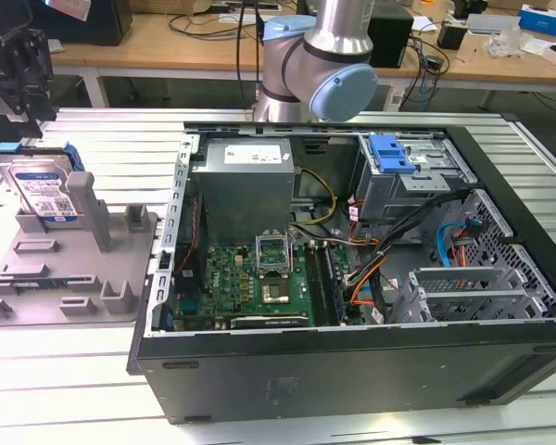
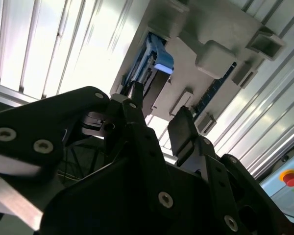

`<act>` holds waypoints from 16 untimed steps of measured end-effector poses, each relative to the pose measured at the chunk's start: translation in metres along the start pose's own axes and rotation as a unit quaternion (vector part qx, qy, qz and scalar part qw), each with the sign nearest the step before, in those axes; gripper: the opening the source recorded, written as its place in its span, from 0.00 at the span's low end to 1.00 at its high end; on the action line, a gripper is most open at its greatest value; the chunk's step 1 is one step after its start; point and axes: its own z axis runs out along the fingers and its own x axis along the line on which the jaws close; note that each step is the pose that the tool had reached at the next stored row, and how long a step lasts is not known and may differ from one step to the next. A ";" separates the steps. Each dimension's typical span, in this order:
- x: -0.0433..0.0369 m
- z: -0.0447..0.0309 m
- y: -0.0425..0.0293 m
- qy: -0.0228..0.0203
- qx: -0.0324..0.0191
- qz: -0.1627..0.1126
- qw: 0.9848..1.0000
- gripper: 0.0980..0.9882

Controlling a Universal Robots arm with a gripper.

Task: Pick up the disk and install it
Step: 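Pick up the disk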

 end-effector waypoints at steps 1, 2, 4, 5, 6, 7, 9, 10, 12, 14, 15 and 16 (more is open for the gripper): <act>-0.0037 0.0002 0.0048 0.000 0.000 0.000 1.000 0.43; -0.0057 0.0007 0.0110 0.000 0.000 0.000 1.000 0.43; -0.0057 0.0015 0.0199 0.000 0.000 0.000 1.000 0.43; -0.0056 0.0019 0.0238 0.000 0.000 0.000 1.000 0.43; -0.0055 0.0021 0.0257 0.000 0.000 0.000 1.000 0.43; -0.0053 0.0022 0.0266 0.000 0.000 0.000 1.000 0.43; -0.0047 0.0030 0.0291 0.000 -0.001 0.000 1.000 0.43; -0.0045 0.0036 0.0309 0.000 -0.001 0.000 1.000 0.43; -0.0041 0.0051 0.0360 0.000 -0.001 0.000 1.000 0.43; -0.0034 0.0075 0.0438 0.000 -0.001 -0.001 1.000 0.43; -0.0030 0.0085 0.0467 0.000 -0.001 -0.001 1.000 0.43; -0.0023 0.0095 0.0484 0.000 -0.001 -0.002 1.000 0.43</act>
